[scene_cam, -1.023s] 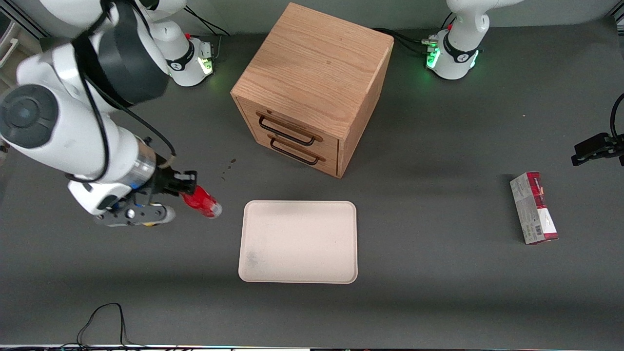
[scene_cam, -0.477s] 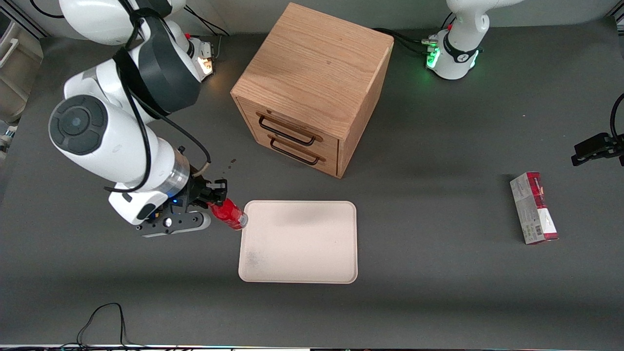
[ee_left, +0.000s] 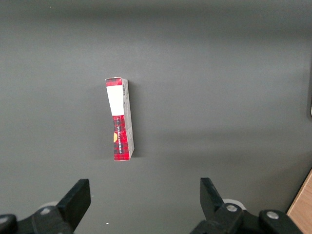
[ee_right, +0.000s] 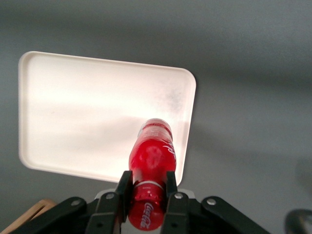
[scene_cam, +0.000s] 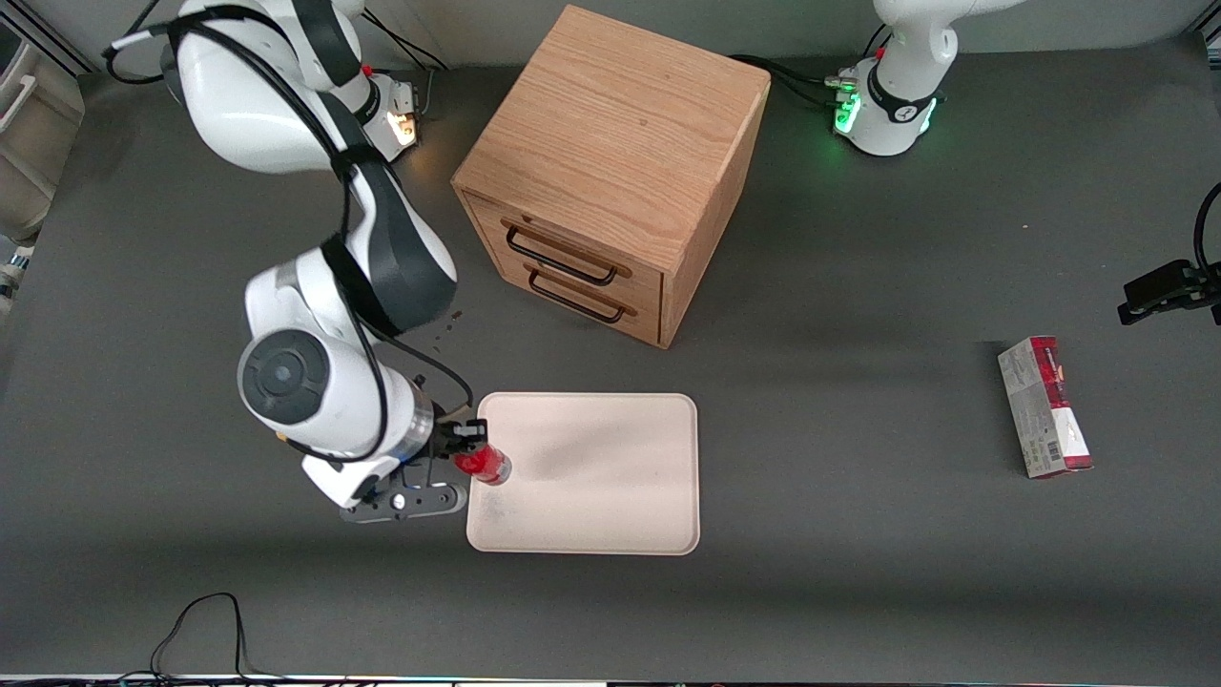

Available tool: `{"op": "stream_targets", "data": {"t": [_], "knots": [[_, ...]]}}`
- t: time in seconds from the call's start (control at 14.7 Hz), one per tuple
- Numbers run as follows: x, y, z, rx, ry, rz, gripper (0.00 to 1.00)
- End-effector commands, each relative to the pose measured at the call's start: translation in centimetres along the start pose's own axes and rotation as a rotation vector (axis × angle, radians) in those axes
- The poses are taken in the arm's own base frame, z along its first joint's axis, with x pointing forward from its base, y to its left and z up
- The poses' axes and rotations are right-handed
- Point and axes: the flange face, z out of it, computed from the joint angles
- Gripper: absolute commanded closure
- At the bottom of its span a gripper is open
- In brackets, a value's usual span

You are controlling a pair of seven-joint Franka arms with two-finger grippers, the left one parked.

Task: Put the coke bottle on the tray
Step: 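Lower the bottle upright onto the tray's corner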

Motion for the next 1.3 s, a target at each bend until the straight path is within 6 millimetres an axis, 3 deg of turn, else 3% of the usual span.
{"op": "stream_targets", "data": {"t": [0.0, 0.27, 0.55, 0.95, 1.02, 1.09, 1.16, 1.23], "knots": [[0.9, 0.2, 0.2, -0.053, 0.05, -0.052, 1.0], [1.6, -0.6, 2.4, -0.035, 0.08, -0.062, 1.0], [2.2, -0.5, 6.1, -0.039, 0.067, -0.061, 1.0], [2.2, -0.5, 7.1, -0.04, 0.056, -0.05, 1.0], [2.2, -0.5, 7.2, -0.038, 0.059, -0.048, 0.84], [2.2, -0.4, 7.3, -0.04, 0.056, -0.047, 0.06], [2.1, -0.4, 7.0, -0.039, 0.054, -0.047, 0.0], [2.0, -0.4, 6.7, -0.041, 0.052, -0.045, 0.0]]}}
